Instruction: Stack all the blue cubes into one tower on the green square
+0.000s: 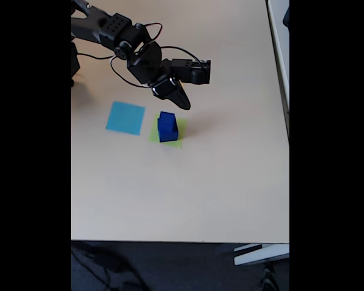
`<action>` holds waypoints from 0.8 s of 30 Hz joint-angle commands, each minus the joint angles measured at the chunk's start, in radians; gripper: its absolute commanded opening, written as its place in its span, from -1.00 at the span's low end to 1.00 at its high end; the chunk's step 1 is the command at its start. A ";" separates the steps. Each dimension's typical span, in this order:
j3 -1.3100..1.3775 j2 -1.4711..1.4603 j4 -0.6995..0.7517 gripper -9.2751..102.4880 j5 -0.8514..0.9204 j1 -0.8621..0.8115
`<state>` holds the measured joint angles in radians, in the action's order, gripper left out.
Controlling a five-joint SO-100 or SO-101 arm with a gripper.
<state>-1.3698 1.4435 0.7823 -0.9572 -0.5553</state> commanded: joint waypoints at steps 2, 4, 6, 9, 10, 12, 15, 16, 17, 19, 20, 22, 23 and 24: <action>0.063 0.044 0.017 -0.84 0.006 -0.025; 0.061 0.034 0.025 -0.84 0.012 -0.040; 0.060 0.009 0.021 -0.84 0.020 -0.061; 0.060 -0.026 0.021 -0.84 0.032 -0.097; 0.060 -0.038 0.020 -0.84 0.037 -0.109; 0.061 -0.061 0.017 -0.84 0.046 -0.132; 0.071 -0.107 0.012 -0.84 0.054 -0.166; 0.075 -0.124 0.012 -0.84 0.055 -0.173; 0.080 -0.135 0.012 -0.84 0.058 -0.181; 0.081 -0.153 0.011 -0.84 0.064 -0.190; 0.081 -0.163 0.005 -0.84 0.069 -0.193; 0.084 -0.178 -0.006 -0.84 0.078 -0.198; 0.086 -0.186 -0.006 -0.84 0.080 -0.198; 0.086 -0.193 -0.006 -0.84 0.080 -0.198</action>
<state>-1.3591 1.2425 0.8007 -0.8836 -0.7486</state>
